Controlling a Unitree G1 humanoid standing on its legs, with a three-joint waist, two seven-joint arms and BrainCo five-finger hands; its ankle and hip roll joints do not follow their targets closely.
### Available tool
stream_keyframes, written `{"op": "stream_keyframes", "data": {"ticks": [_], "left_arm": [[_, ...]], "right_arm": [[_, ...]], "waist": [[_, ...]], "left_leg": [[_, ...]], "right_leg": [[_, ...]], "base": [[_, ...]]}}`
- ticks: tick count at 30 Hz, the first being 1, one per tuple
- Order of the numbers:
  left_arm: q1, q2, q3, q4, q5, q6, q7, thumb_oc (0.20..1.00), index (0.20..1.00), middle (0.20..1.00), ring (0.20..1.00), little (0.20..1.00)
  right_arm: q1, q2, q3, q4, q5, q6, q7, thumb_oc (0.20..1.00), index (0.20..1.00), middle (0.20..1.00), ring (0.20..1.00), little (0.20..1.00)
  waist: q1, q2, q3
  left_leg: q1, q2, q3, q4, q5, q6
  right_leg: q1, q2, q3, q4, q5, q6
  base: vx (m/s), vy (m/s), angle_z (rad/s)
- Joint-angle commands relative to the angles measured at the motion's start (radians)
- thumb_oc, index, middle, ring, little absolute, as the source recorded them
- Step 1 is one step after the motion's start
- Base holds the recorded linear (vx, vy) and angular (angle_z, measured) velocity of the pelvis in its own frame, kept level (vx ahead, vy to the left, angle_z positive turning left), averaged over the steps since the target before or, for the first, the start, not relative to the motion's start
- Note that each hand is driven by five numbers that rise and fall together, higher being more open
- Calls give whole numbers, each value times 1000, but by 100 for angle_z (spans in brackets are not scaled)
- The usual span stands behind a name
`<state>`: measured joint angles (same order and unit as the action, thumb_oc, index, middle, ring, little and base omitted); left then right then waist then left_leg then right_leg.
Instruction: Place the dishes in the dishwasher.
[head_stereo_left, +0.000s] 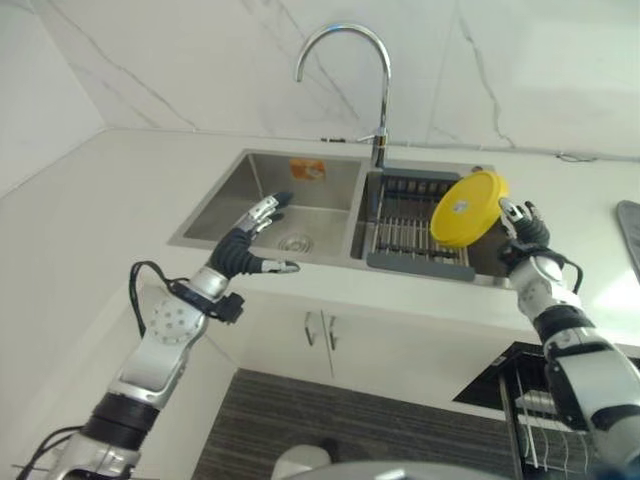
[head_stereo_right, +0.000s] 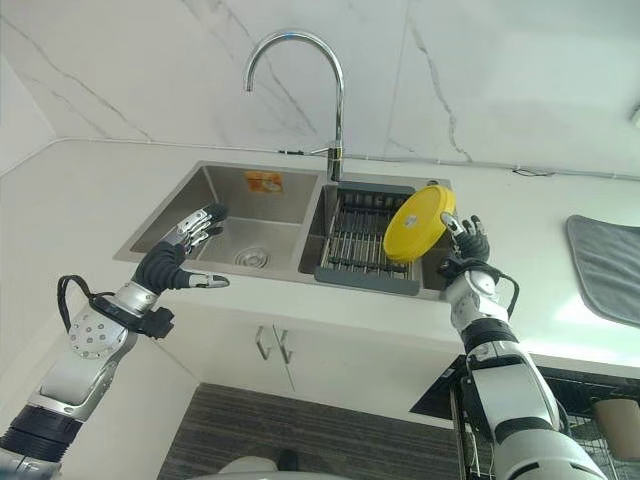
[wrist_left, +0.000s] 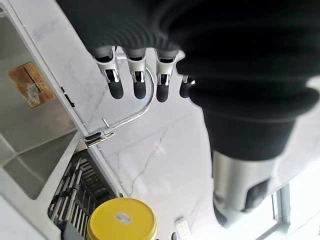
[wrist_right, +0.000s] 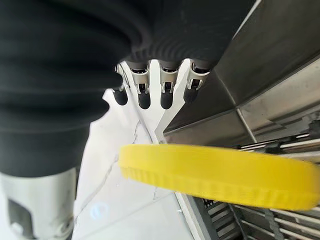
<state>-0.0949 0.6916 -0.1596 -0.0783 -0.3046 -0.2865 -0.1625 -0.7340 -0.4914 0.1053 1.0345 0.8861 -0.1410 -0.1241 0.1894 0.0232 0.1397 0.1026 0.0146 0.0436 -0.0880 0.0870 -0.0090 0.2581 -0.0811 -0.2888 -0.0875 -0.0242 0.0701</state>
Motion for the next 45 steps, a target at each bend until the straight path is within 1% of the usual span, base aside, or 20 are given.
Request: {"op": "stream_keyframes", "data": {"ticks": [1, 5, 6, 11, 19, 24, 25, 26, 30, 34, 38, 40, 43, 45], "left_arm": [[-81, 39, -31, -36, -59, -63, -7, 1000, 1000, 1000, 1000, 1000], [-89, 43, -36, -35, -63, -63, -14, 1000, 1000, 1000, 1000, 1000], [-93, 53, -38, -42, -66, -64, -18, 1000, 1000, 1000, 1000, 1000], [-92, 58, -40, -45, -65, -69, -15, 1000, 1000, 1000, 1000, 1000], [-88, 64, -34, -53, -69, -63, -22, 1000, 1000, 1000, 1000, 1000], [-85, 64, -34, -52, -71, -56, -23, 1000, 1000, 1000, 1000, 1000], [-83, 65, -34, -53, -73, -54, -22, 1000, 1000, 1000, 1000, 1000], [-81, 67, -32, -52, -76, -54, -24, 1000, 1000, 1000, 1000, 1000], [-82, 65, -39, -51, -72, -57, -32, 1000, 1000, 1000, 1000, 1000], [-80, 73, -41, -52, -76, -50, -37, 1000, 1000, 1000, 1000, 1000], [-84, 87, -47, -50, -86, -62, -43, 1000, 1000, 1000, 1000, 1000], [-96, 84, -54, -47, -86, -58, -39, 1000, 1000, 1000, 1000, 1000], [-93, 85, -52, -48, -92, -55, -41, 1000, 1000, 1000, 1000, 1000], [-89, 80, -51, -48, -94, -54, -42, 1000, 1000, 1000, 1000, 1000]], "right_arm": [[-108, -50, 19, 16, 2, -27, 37, 1000, 1000, 1000, 1000, 1000], [-121, -52, 22, 29, -1, -26, 40, 1000, 1000, 1000, 1000, 1000], [-133, -52, 23, 44, 2, -27, 44, 1000, 1000, 1000, 1000, 1000], [-134, -53, 19, 49, 14, -32, 40, 1000, 1000, 1000, 1000, 1000], [-131, -50, 14, 57, 26, -27, 40, 1000, 1000, 1000, 1000, 1000], [-132, -58, 18, 63, -10, -29, 21, 1000, 1000, 1000, 1000, 1000], [-132, -61, 19, 64, -19, -32, 14, 479, 479, 479, 479, 479], [-134, -65, 18, 65, -35, -36, 11, 200, 200, 200, 200, 200], [-156, -78, 36, 77, -91, -27, -12, 200, 200, 200, 200, 200], [-169, -93, 43, 96, -118, -15, -11, 200, 200, 200, 200, 200], [-210, -125, 62, 114, -131, -3, -8, 200, 200, 200, 200, 200], [-225, -128, 68, 119, -140, -3, -14, 200, 200, 200, 200, 200], [-221, -126, 70, 113, -105, -5, -4, 200, 200, 200, 200, 200], [-203, -105, 56, 93, -24, -10, 8, 200, 200, 200, 200, 200]], "waist": [[36, -15, -10], [42, -13, -3], [48, -6, 7], [49, -1, 14], [50, 1, 19], [53, 0, 21], [53, 1, 22], [54, 1, 23], [62, -2, 26], [70, -6, 31], [81, -9, 44], [81, -10, 47], [81, -12, 50], [78, -13, 50]], "left_leg": [[57, 62, -27, 7, -57, -35], [52, 63, -36, 7, -52, -37], [46, 65, -44, 5, -46, -41], [39, 66, -48, 4, -40, -43], [42, 69, -47, 4, -36, -46], [42, 71, -48, 6, -33, -49], [43, 72, -48, 6, -32, -50], [42, 72, -49, 6, -31, -51], [41, 72, -53, 6, -29, -51], [36, 71, -61, 6, -28, -52], [21, 71, -70, 8, -22, -52], [17, 71, -71, 9, -20, -52], [18, 71, -69, 9, -19, -52], [23, 72, -67, 7, -21, -51]], "right_leg": [[-41, -79, -40, 11, 88, 41], [-42, -80, -45, 13, 87, 42], [-42, -84, -51, 16, 86, 43], [-46, -88, -56, 22, 84, 44], [-42, -88, -58, 28, 81, 42], [-39, -88, -63, 29, 81, 42], [-38, -88, -63, 30, 81, 42], [-39, -89, -64, 32, 80, 42], [-38, -88, -68, 34, 79, 41], [-38, -87, -71, 33, 78, 43], [-49, -87, -76, 36, 81, 44], [-53, -87, -76, 37, 82, 45], [-51, -86, -74, 36, 84, 45], [-48, -85, -72, 34, 83, 44]], "base": [[55, -12, 7], [28, -11, 12], [50, -21, 12], [18, -3, 10], [6, -1, 1], [22, -4, 1], [0, 0, 0], [0, 0, 0], [18, -5, 0], [27, -17, 2], [-17, -25, 6], [-49, -3, 2], [0, 0, 0], [0, 0, 0]]}}
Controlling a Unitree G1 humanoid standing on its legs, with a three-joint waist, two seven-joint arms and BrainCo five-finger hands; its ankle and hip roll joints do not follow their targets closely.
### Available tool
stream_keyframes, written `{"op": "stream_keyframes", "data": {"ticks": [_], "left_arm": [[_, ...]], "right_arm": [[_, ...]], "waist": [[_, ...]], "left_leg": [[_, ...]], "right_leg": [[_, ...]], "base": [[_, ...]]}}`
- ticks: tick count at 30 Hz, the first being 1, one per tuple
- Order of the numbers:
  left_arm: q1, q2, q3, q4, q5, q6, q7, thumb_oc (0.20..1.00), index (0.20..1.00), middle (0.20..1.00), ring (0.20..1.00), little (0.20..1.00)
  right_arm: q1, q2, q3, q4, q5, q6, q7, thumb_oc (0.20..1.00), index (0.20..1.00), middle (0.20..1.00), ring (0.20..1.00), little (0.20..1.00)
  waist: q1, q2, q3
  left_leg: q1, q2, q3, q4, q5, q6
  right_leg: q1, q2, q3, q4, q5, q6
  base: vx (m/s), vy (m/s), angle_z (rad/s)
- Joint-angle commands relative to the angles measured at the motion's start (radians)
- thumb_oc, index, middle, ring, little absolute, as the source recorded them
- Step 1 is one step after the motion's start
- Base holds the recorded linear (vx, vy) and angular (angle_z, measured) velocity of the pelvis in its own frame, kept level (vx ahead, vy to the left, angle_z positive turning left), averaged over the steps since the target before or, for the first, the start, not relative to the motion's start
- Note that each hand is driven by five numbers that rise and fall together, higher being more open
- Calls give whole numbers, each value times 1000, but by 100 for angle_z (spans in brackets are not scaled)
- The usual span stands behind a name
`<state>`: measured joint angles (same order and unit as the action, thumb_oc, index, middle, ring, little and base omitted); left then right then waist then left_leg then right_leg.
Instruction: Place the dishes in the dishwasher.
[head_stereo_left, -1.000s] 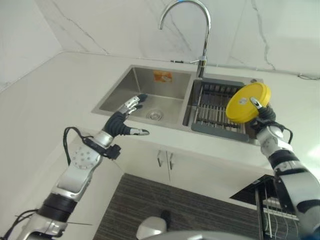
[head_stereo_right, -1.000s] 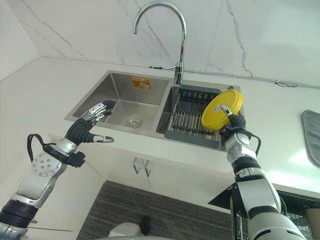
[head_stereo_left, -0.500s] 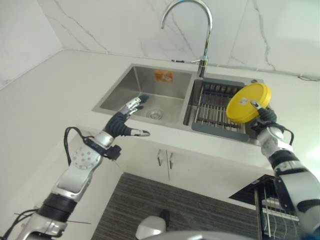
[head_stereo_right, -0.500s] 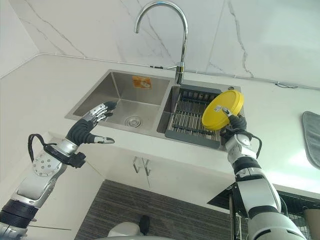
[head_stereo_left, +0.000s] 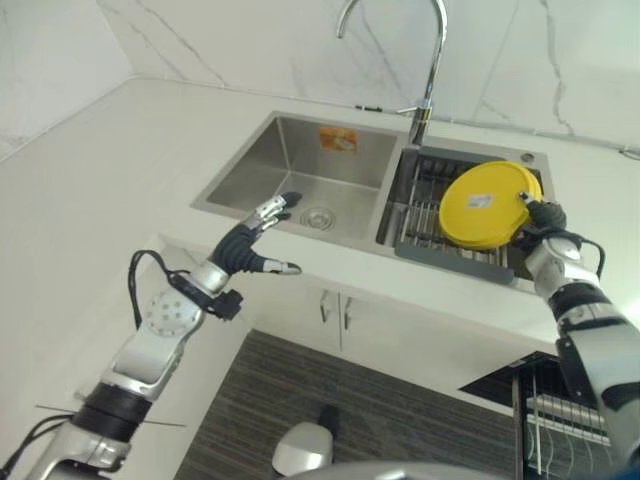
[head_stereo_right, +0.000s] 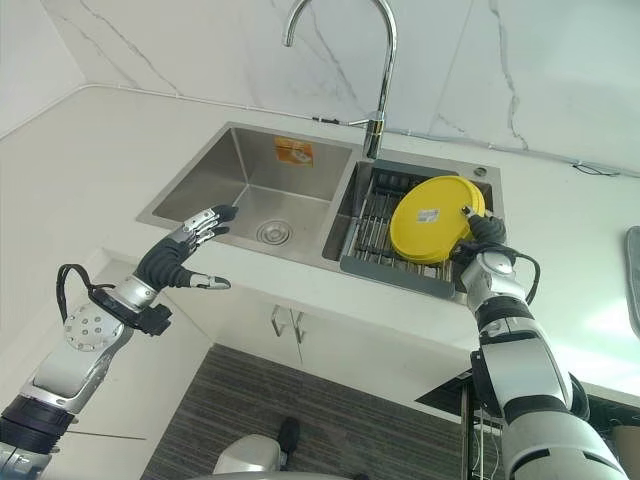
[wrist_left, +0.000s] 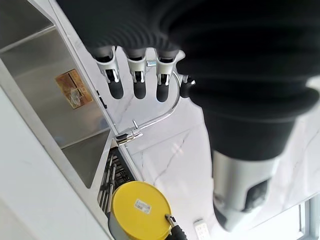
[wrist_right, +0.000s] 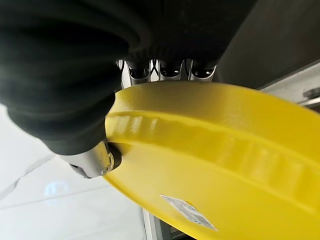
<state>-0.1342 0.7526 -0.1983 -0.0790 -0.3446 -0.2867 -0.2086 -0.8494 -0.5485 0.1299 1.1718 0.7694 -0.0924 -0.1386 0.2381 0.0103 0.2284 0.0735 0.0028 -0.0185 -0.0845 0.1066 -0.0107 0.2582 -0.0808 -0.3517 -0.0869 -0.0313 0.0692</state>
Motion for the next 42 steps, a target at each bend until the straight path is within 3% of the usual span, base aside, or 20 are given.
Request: {"op": "stream_keyframes", "data": {"ticks": [1, 4, 8, 22, 29, 33, 34, 36, 37, 40, 42], "left_arm": [[-47, 16, -10, -48, -53, -54, 3, 1000, 1000, 1000, 1000, 1000], [-20, -8, -1, -58, -53, -48, -3, 1000, 1000, 1000, 1000, 1000], [21, -26, 12, -72, -46, -51, -1, 1000, 1000, 1000, 1000, 1000], [38, -125, 5, -69, 7, -36, 68, 1000, 1000, 1000, 1000, 1000], [19, -185, -14, -60, 48, -56, 105, 1000, 1000, 1000, 1000, 1000], [0, -198, -30, -55, 67, -59, 103, 1000, 1000, 1000, 1000, 1000], [-17, -211, -46, -46, 82, -53, 99, 1000, 1000, 1000, 1000, 1000], [-23, -218, -55, -36, 92, -53, 111, 1000, 1000, 1000, 1000, 1000], [-19, -226, -57, -22, 113, -40, 148, 1000, 1000, 1000, 1000, 1000], [2, -227, -40, -20, 140, -43, 183, 1000, 1000, 1000, 1000, 1000], [3, -233, -23, -25, 152, -33, 213, 1000, 1000, 1000, 1000, 1000]], "right_arm": [[-81, -41, 26, -54, 131, -62, 27, 200, 200, 200, 200, 200], [-1, 66, -102, -194, 636, -119, 100, 200, 200, 200, 200, 200], [53, 128, -114, -339, 748, -163, 85, 200, 200, 200, 200, 200], [183, 241, -59, -606, 735, -201, 58, 200, 200, 200, 200, 200], [331, 269, -62, -846, 603, -232, 10, 200, 200, 200, 200, 200], [415, 275, -94, -937, 606, -232, 19, 200, 200, 200, 200, 200], [431, 285, -105, -961, 627, -238, 24, 200, 200, 200, 200, 200], [432, 290, -106, -970, 637, -231, 25, 200, 200, 200, 200, 200], [444, 317, -96, -1001, 645, -201, 41, 200, 200, 200, 200, 200], [440, 337, -69, -1019, 641, -179, 48, 200, 200, 200, 200, 200], [445, 345, -50, -1025, 633, -168, 78, 200, 200, 200, 200, 200]], "waist": [[29, -1, -40], [14, -4, -51], [5, -14, -67], [-49, -35, -91], [-110, -50, -60], [-133, -59, -37], [-142, -64, -30], [-146, -64, -31], [-149, -60, -31], [-140, -45, -36], [-127, -30, -58]], "left_leg": [[53, 84, -4, 3, -41, -50], [65, 90, 11, -2, -49, -51], [69, 92, 28, -3, -52, -49], [84, 87, 98, -2, -66, -35], [75, 39, 146, 109, -132, 20], [66, 18, 143, 153, -166, 48], [66, 9, 144, 164, -182, 53], [68, 7, 158, 165, -190, 53], [78, 18, 211, 163, -199, 51], [95, 41, 271, 135, -184, 52], [85, 55, 284, 118, -175, 59]], "right_leg": [[-47, -85, -9, 33, 90, 44], [-36, -78, -3, 22, 88, 40], [-34, -75, 1, 11, 94, 40], [-51, -79, 38, 7, 109, 47], [-107, -116, 100, 84, 133, 65], [-155, -146, 118, 138, 174, 70], [-179, -167, 124, 129, 217, 79], [-190, -176, 122, 111, 241, 85], [-206, -189, 67, 125, 252, 91], [-207, -185, 10, 213, 209, 81], [-168, -153, -21, 298, 91, 53]], "base": [[0, 0, 0], [-13, 7, 0], [-48, 22, -2], [-90, 91, -11], [-148, 250, -32], [-122, 149, -28], [-116, 97, -27], [-148, 49, -55], [-210, -6, -54], [-225, -43, -132], [-256, -292, -117]]}}
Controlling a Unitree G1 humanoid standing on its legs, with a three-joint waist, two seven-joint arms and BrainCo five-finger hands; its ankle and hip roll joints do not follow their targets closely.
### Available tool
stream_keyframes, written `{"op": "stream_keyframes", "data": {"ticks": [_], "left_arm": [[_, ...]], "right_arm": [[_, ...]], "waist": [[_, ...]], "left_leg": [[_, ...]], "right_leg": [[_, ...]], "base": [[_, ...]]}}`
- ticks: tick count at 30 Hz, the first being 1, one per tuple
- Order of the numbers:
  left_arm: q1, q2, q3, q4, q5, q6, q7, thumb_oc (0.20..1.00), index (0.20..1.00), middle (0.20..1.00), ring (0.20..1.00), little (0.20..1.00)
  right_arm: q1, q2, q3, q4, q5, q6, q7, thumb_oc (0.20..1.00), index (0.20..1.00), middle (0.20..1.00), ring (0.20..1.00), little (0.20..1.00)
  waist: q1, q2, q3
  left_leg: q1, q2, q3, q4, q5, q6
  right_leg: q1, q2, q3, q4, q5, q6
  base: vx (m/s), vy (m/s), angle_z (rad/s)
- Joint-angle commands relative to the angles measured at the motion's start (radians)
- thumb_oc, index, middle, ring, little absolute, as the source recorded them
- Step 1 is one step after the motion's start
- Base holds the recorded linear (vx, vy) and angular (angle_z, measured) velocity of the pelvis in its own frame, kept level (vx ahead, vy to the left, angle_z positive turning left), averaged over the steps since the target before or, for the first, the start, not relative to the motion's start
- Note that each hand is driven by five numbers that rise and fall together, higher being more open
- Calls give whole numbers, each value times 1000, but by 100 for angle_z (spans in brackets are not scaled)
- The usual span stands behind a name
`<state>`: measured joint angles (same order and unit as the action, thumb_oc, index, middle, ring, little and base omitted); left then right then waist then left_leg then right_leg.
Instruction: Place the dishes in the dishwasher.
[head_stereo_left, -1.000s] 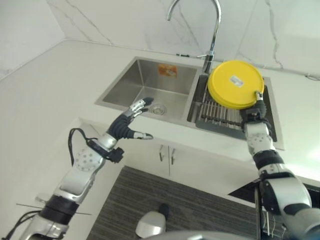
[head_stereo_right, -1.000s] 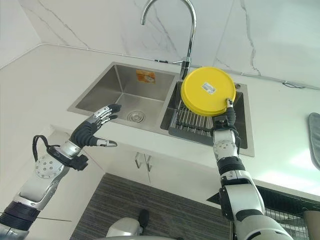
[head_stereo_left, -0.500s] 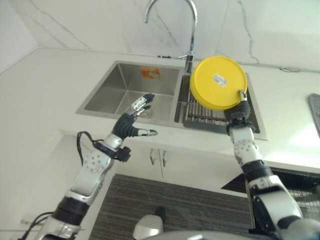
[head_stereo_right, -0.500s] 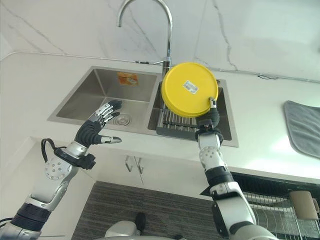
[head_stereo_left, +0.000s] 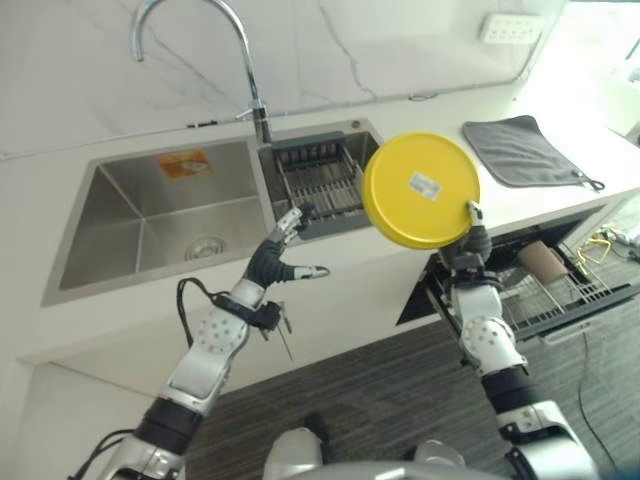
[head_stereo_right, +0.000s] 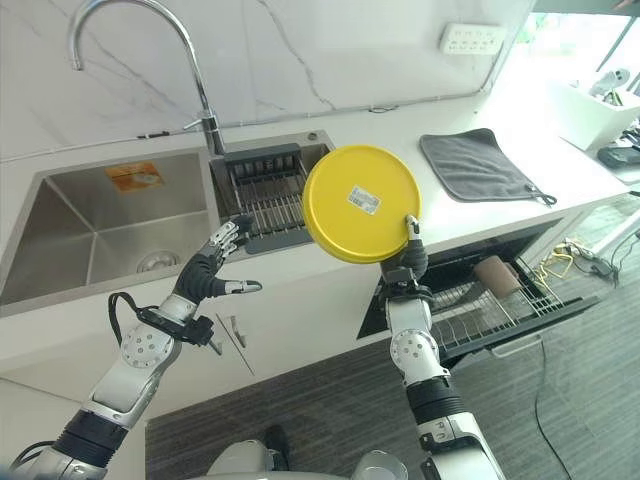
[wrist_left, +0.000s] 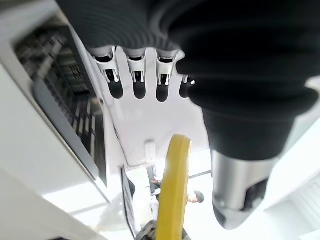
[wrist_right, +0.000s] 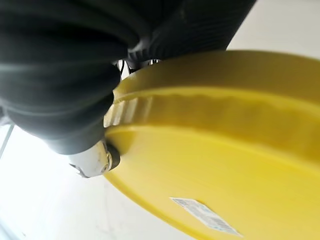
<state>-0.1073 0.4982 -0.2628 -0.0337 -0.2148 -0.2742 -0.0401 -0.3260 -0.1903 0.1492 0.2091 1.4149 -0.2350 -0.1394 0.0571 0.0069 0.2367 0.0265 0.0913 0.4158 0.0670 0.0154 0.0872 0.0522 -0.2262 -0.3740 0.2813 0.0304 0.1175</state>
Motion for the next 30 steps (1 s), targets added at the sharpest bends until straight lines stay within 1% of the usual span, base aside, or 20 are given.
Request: {"op": "stream_keyframes", "data": {"ticks": [1, 2, 3, 4, 5, 6, 7, 8, 9, 10, 11, 12, 14, 16, 17, 18, 25, 28, 29, 30], "left_arm": [[-34, 12, 47, -59, 22, -34, 102, 1000, 1000, 1000, 1000, 1000], [-29, -2, 55, -49, 18, -31, 117, 1000, 1000, 1000, 1000, 1000], [-28, -7, 54, -47, 23, -27, 119, 1000, 1000, 1000, 1000, 1000], [-32, -23, 45, -26, 44, -36, 147, 1000, 1000, 1000, 1000, 1000], [-26, -22, 45, -14, 40, -51, 171, 1000, 1000, 1000, 1000, 1000], [-19, -22, 48, -12, 40, -58, 175, 1000, 1000, 1000, 1000, 1000], [5, -20, 57, -16, 38, -70, 181, 1000, 1000, 1000, 1000, 1000], [33, -17, 73, -29, 37, -80, 171, 1000, 1000, 1000, 1000, 1000], [55, -15, 84, -42, 39, -88, 157, 1000, 1000, 1000, 1000, 1000], [55, -20, 92, -54, 37, -82, 144, 1000, 1000, 1000, 1000, 1000], [39, -23, 91, -45, 36, -82, 144, 1000, 1000, 1000, 1000, 1000], [17, -23, 82, -20, 34, -85, 150, 1000, 1000, 1000, 1000, 1000], [9, -21, 73, -10, 40, -91, 158, 1000, 1000, 1000, 1000, 1000], [2, -10, 64, -1, 35, -84, 148, 1000, 1000, 1000, 1000, 1000], [4, -8, 57, 4, 43, -89, 154, 1000, 1000, 1000, 1000, 1000], [23, -1, 56, -14, 51, -89, 172, 1000, 1000, 1000, 1000, 1000], [36, 16, 60, -43, 71, -80, 172, 1000, 1000, 1000, 1000, 1000], [47, 24, 67, -58, 77, -80, 155, 1000, 1000, 1000, 1000, 1000], [44, 28, 66, -59, 83, -84, 139, 1000, 1000, 1000, 1000, 1000], [31, 31, 63, -52, 97, -81, 129, 1000, 1000, 1000, 1000, 1000]], "right_arm": [[-82, 5, -23, -63, -56, -33, 94, 200, 200, 200, 200, 200], [-90, 8, -14, -76, -67, -11, 73, 200, 200, 200, 200, 200], [-94, 6, -14, -81, -69, -7, 66, 200, 200, 200, 200, 200], [-81, -10, -6, -109, -57, 0, 59, 200, 200, 200, 200, 200], [-79, -12, 5, -115, -57, 11, 57, 200, 200, 200, 200, 200], [-79, -12, 11, -114, -58, 13, 58, 200, 200, 200, 200, 200], [-75, -11, 24, -110, -58, 14, 68, 200, 200, 200, 200, 200], [-74, -5, 36, -107, -61, 7, 74, 200, 200, 200, 200, 200], [-67, 3, 46, -105, -73, -6, 82, 200, 200, 200, 200, 200], [-55, 7, 54, -113, -86, -24, 86, 200, 200, 200, 200, 200], [-51, 4, 61, -116, -81, -30, 90, 200, 200, 200, 200, 200], [-46, 7, 72, -122, -81, -30, 82, 200, 200, 200, 200, 200], [12, -8, 82, -150, -68, -17, 114, 200, 200, 200, 200, 200], [54, -9, 80, -151, -56, -13, 144, 200, 200, 200, 200, 200], [65, -1, 87, -152, -56, -13, 149, 200, 200, 200, 200, 200], [75, -1, 98, -166, -50, 7, 148, 200, 200, 200, 200, 200], [109, 0, 112, -191, -29, 2, 164, 200, 200, 200, 200, 200], [131, 11, 102, -192, -21, -3, 181, 200, 200, 200, 200, 200], [137, 22, 99, -191, -23, -16, 193, 200, 200, 200, 200, 200], [146, 39, 105, -194, -36, -32, 202, 200, 200, 200, 200, 200]], "waist": [[51, -39, -75], [41, -38, -93], [36, -39, -98], [12, -40, -101], [9, -43, -94], [13, -44, -90], [28, -41, -82], [43, -34, -77], [57, -25, -67], [75, -14, -53], [78, -14, -50], [72, -17, -55], [54, -15, -69], [43, -11, -83], [44, -13, -91], [47, -15, -96], [53, -25, -90], [60, -24, -79], [63, -25, -74], [57, -21, -63]], "left_leg": [[103, -32, -127, -12, -58, -57], [115, -25, -134, -58, -22, -83], [117, -18, -136, -73, -8, -94], [103, 10, -163, -70, 15, -122], [88, 9, -193, -16, -8, -119], [81, 0, -215, 1, -15, -116], [68, -24, -272, 22, -24, -109], [54, -40, -320, 9, -4, -107], [23, -29, -348, -13, 61, -129], [-56, -6, -381, -17, 175, -166], [-84, -3, -395, -12, 181, -173], [-64, -14, -385, -38, 131, -161], [-23, -24, -383, -79, 111, -144], [30, -31, -378, -115, 94, -135], [52, -37, -376, -126, 80, -129], [64, -48, -366, -125, 61, -117], [65, -78, -348, -95, 16, -74], [56, -101, -355, -68, -7, -38], [45, -121, -368, -61, -15, -13], [41, -141, -397, -47, -25, 8]], "right_leg": [[73, 46, 0, -164, -4, -18], [97, 86, 14, -218, -17, -22], [104, 105, 22, -233, -23, -30], [102, 160, 65, -233, -54, -72], [97, 173, 96, -224, -61, -89], [97, 176, 109, -224, -58, -93], [98, 183, 137, -226, -51, -96], [95, 190, 161, -231, -39, -98], [109, 199, 181, -244, -37, -97], [135, 207, 192, -264, -39, -97], [142, 197, 190, -270, -42, -95], [135, 175, 182, -266, -41, -84], [117, 161, 170, -251, -37, -72], [110, 150, 145, -246, -33, -59], [110, 141, 133, -255, -25, -50], [106, 129, 126, -262, -16, -41], [78, 96, 123, -222, -13, -18], [59, 86, 126, -150, -29, -13], [37, 91, 139, -67, -19, -14], [-17, 106, 167, 61, 10, -14]], "base": [[-200, -686, -87], [-184, -752, -155], [-80, -780, -139], [-95, -662, -110], [-79, -562, -2], [13, -187, -38], [74, -55, -55], [118, 4, -136], [149, 77, -94], [137, 114, -86], [142, 182, -23], [115, 189, -21], [150, 196, -36], [240, 135, -17], [323, 172, 4], [255, 173, -5], [101, 149, -4], [53, 189, -3], [40, 170, -5], [46, 134, 7]]}}
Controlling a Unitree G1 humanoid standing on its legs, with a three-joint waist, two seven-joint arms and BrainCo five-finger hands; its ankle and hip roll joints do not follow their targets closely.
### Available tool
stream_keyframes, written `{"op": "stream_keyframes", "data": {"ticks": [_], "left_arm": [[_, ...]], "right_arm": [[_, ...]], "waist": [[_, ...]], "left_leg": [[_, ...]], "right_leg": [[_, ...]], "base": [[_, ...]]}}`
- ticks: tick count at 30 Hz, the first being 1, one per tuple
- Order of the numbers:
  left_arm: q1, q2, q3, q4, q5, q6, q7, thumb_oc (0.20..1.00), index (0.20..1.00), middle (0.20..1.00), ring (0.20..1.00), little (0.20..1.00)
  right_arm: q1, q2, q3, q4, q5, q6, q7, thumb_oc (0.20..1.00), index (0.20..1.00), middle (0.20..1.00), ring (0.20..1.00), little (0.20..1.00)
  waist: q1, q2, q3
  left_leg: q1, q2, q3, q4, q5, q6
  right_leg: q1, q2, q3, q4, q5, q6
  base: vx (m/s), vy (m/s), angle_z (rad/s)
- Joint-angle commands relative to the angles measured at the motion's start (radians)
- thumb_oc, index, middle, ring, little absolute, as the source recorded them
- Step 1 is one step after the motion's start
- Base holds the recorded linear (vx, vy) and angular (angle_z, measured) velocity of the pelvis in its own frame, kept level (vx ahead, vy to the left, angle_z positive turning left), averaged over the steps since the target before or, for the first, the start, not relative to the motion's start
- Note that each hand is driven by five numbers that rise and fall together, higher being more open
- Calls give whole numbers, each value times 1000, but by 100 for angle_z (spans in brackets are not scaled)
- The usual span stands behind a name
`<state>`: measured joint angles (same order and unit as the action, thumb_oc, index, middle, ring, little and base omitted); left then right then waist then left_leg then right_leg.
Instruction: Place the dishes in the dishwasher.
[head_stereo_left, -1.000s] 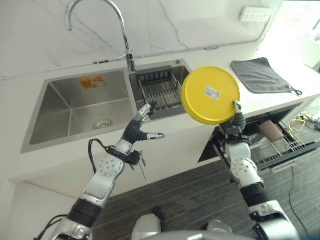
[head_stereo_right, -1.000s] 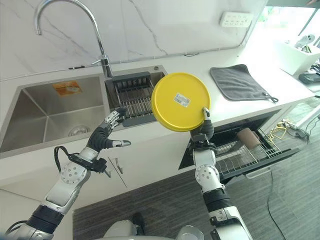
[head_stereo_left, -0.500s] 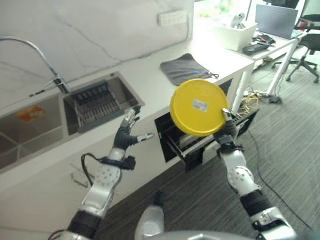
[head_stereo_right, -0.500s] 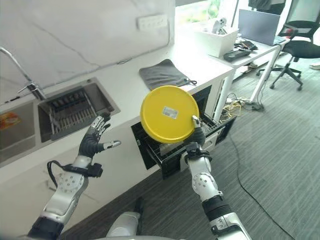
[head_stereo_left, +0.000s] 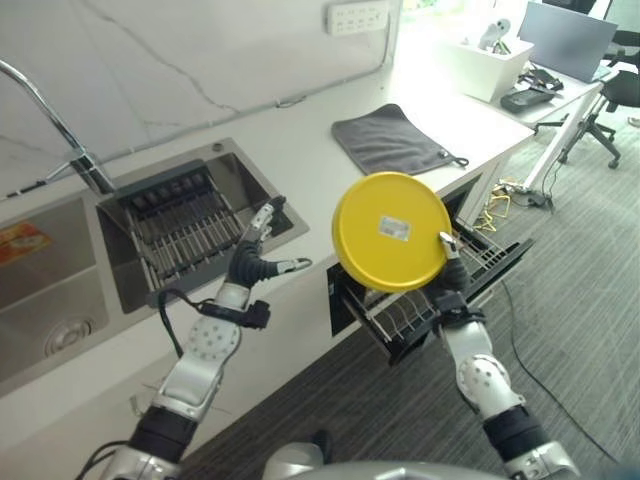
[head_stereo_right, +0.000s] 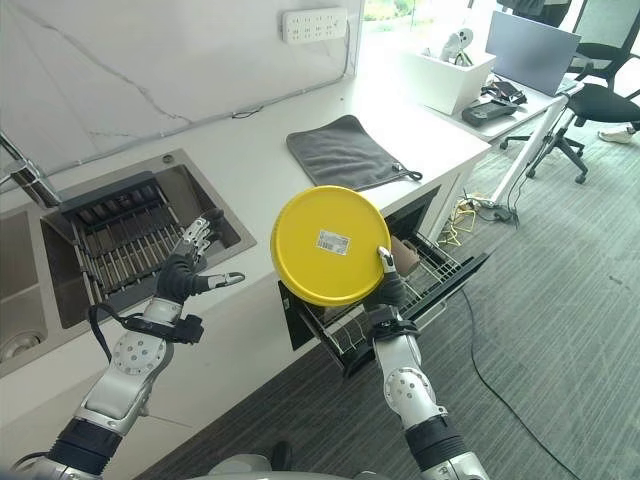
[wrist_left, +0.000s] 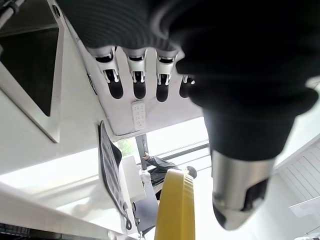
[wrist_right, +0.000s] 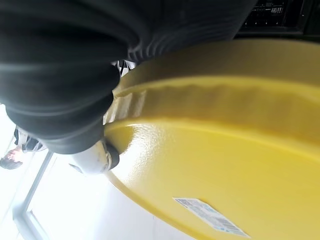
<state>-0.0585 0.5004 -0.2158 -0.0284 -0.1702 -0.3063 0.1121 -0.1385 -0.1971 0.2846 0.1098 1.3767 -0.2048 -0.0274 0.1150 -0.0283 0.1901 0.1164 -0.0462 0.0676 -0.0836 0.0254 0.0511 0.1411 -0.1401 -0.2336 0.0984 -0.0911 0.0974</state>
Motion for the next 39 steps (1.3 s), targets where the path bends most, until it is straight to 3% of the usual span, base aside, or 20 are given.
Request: {"op": "stream_keyframes", "data": {"ticks": [1, 2, 3, 5, 6, 10, 15, 22, 25, 30, 34, 39], "left_arm": [[-24, 29, 15, -53, 53, -45, -22, 1000, 1000, 1000, 1000, 1000], [-26, 29, 17, -48, 54, -47, -21, 1000, 1000, 1000, 1000, 1000], [-30, 33, 27, -44, 51, -50, -22, 1000, 1000, 1000, 1000, 1000], [-38, 38, 31, -26, 59, -51, 27, 1000, 1000, 1000, 1000, 1000], [-26, 39, 29, -26, 56, -56, 52, 1000, 1000, 1000, 1000, 1000], [44, 25, 70, -82, 51, -40, 32, 1000, 1000, 1000, 1000, 1000], [35, 16, 49, -85, 63, -34, 20, 1000, 1000, 1000, 1000, 1000], [47, 26, 46, -82, 43, -51, 21, 1000, 1000, 1000, 1000, 1000], [26, 28, 34, -89, 46, -67, 20, 1000, 1000, 1000, 1000, 1000], [-71, 39, 4, -87, 60, -92, 45, 1000, 1000, 1000, 1000, 1000], [-145, 49, -12, -86, 89, -109, 98, 1000, 1000, 1000, 1000, 1000], [-188, 39, -22, -90, 122, -100, 129, 1000, 1000, 1000, 1000, 1000]], "right_arm": [[-36, 50, -29, -96, -3, -62, 93, 200, 200, 200, 200, 200], [-30, 52, -30, -92, -5, -58, 103, 200, 200, 200, 200, 200], [-25, 55, -24, -87, -9, -60, 116, 200, 200, 200, 200, 200], [-49, 35, -32, -101, 18, -29, 107, 200, 200, 200, 200, 200], [-63, 28, -28, -95, 27, -16, 101, 200, 200, 200, 200, 200], [-50, 1, -37, -124, 30, 11, 74, 200, 200, 200, 200, 200], [-35, 1, -32, -132, -7, -36, 53, 200, 200, 200, 200, 200], [-12, -1, -48, -115, -164, -89, -14, 200, 200, 200, 200, 200], [-28, 0, -68, -66, -215, -82, -46, 200, 200, 200, 200, 200], [-109, 2, -76, 38, -162, -84, -24, 200, 200, 200, 200, 200], [-204, 9, -78, 148, -103, -76, 8, 200, 200, 200, 200, 200], [-262, 6, -72, 184, -92, -103, 37, 200, 200, 200, 200, 200]], "waist": [[-4, 15, -14], [-7, 14, -13], [-21, 13, -8], [-30, 17, -13], [-27, 15, -13], [-13, 1, -18], [-22, 6, -11], [-30, 21, 3], [-26, 28, 30], [-18, 45, 111], [-8, 67, 214], [-8, 80, 272]], "left_leg": [[-48, -9, -58, 105, -35, 49], [-46, -10, -60, 102, -33, 48], [-29, -11, -63, 100, -48, 41], [-27, 28, -50, 93, -41, 8], [-18, 47, -33, 87, -33, -10], [-1, 100, 10, 51, -7, -55], [-10, 133, 16, 59, 10, -72], [-15, 145, 37, 86, 4, -83], [-47, 149, 41, 115, 3, -85], [-148, 136, 27, 153, 15, -82], [-261, 119, 14, 205, 25, -77], [-326, 109, 9, 229, 36, -70]], "right_leg": [[-127, 12, 32, 263, 151, 3], [-133, -4, 31, 224, 157, -2], [-171, -50, 38, 149, 228, 16], [-129, -37, 55, 25, 183, 30], [-122, -38, 47, 3, 191, 37], [-60, -11, 14, -65, 159, 34], [-50, 1, -17, -20, 112, 9], [-62, -17, -37, 14, 100, 11], [-90, -32, -50, 39, 99, 15], [-164, -53, -49, 55, 115, 23], [-243, -64, -46, 79, 125, 16], [-309, -58, -39, 116, 120, 2]], "base": [[60, 35, 27], [93, -118, 59], [109, -242, 45], [75, -334, 25], [37, -270, 19], [75, -188, -12], [26, -55, 11], [26, 2, 0], [-21, -7, 2], [-204, -13, 11], [-217, -1, 5], [-135, 4, 2]]}}
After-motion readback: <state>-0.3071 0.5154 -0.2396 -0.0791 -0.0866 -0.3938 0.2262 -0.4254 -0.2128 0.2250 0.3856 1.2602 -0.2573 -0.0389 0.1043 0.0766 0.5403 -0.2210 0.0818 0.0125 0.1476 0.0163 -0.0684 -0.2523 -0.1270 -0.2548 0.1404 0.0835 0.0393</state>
